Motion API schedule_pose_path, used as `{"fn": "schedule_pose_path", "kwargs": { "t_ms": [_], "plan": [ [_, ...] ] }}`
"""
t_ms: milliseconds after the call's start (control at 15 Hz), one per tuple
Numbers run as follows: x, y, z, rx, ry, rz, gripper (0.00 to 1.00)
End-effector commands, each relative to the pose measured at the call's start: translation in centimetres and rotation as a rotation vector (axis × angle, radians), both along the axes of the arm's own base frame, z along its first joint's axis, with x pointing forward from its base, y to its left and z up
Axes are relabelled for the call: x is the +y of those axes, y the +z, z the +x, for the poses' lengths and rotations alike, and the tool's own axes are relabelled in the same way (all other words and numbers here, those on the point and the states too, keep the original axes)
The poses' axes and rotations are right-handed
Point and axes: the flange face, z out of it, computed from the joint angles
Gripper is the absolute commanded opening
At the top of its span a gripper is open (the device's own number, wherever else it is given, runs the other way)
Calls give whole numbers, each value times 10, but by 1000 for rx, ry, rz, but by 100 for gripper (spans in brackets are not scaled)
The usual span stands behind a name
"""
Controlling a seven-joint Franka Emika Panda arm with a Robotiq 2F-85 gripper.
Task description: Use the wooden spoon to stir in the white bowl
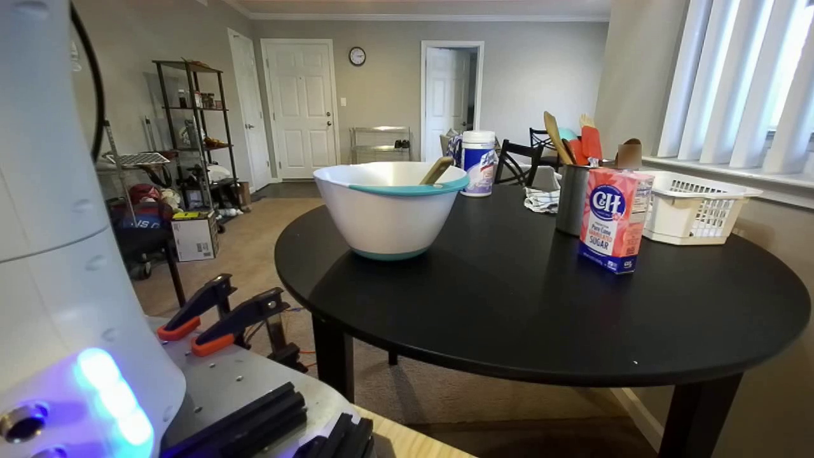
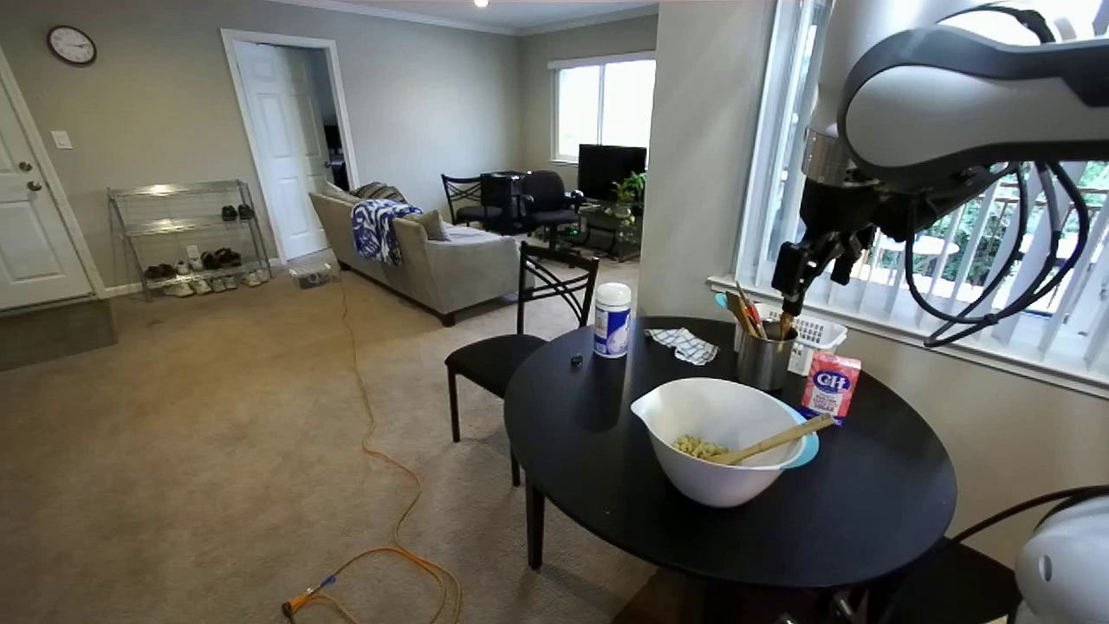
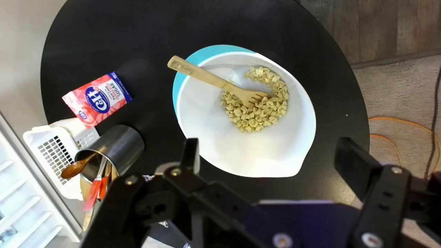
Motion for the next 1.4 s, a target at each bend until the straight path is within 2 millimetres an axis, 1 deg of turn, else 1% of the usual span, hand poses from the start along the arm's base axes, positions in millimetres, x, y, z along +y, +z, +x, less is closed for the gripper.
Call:
{"fn": "schedule_pose_path", "kwargs": {
  "t_ms": [0,600,667,800,867,933,1000,1067,1133,1200,1267,1333],
  "plan": [
    [0,0,0,1,0,0,100],
    [0,0,0,1,0,0,100],
    [-5,-2,4,3,-4,9,100],
    [-41,-6,13,-8,-66,60,100],
    [-73,-12,17,-32,-135,95,100],
    [-94,-17,20,-45,-173,121,100],
    [-120,-26,24,-55,-222,157,100],
    [-141,-35,28,-58,-263,196,100],
    [-156,-46,32,-58,-302,236,100],
    [-166,-57,35,-57,-336,278,100],
    [-172,-67,39,-56,-363,312,100],
    [-173,-79,43,-51,-380,354,100]
  ]
}}
